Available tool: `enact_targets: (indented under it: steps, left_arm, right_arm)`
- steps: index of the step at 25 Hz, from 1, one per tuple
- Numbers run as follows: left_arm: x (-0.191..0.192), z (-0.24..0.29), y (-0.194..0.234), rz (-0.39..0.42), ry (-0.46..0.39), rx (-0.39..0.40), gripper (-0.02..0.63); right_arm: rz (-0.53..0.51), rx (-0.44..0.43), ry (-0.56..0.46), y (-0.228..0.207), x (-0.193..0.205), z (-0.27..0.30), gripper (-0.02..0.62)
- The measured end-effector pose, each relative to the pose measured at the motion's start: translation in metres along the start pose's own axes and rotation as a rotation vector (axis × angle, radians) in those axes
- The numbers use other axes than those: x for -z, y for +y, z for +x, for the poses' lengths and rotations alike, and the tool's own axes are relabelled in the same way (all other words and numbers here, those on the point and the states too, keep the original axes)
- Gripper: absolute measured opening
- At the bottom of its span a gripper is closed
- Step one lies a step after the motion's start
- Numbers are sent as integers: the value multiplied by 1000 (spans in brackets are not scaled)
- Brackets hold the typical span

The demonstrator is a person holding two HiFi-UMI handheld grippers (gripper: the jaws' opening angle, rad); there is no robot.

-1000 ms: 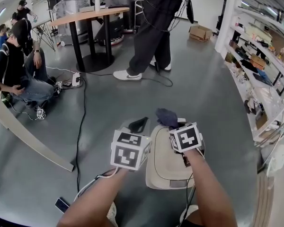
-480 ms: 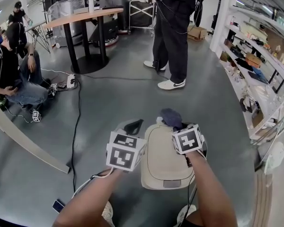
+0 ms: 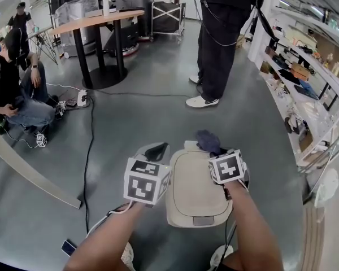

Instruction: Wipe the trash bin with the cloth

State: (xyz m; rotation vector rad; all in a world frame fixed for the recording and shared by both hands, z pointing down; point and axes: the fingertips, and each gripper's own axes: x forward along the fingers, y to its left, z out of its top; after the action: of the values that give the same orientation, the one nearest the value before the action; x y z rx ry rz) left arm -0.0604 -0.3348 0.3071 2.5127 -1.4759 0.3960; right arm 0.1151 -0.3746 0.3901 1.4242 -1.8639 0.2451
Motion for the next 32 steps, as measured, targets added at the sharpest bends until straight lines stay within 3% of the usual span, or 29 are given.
enact_targets:
  steps: [5, 9, 15, 20, 23, 28, 32]
  left_arm:
    - [-3, -4, -1, 8, 1, -2, -3]
    - [-2, -9, 5, 7, -3, -11, -3]
    - [-5, -18, 9, -2, -15, -17, -3]
    - [-6, -25, 16, -3, -15, -25, -3]
    - [-8, -29, 16, -10, -22, -27, -3]
    - [-8, -32, 20, -7, -26, -30, -3]
    - [-6, -30, 16, -9, -23, -21, -3]
  right_arm:
    - [5, -5, -61, 3, -13, -10, 114]
    - [-8, -96, -107, 36, -34, -25, 114]
    - [-185, -138, -72, 78, -34, -53, 114]
    - [-215, -199, 8, 92, -12, -47, 127]
    - [-168, -261, 0, 91, -10, -52, 153]
    - [22, -364, -80, 80, -19, -61, 167]
    - [21, -375, -49, 80, -10, -49, 167]
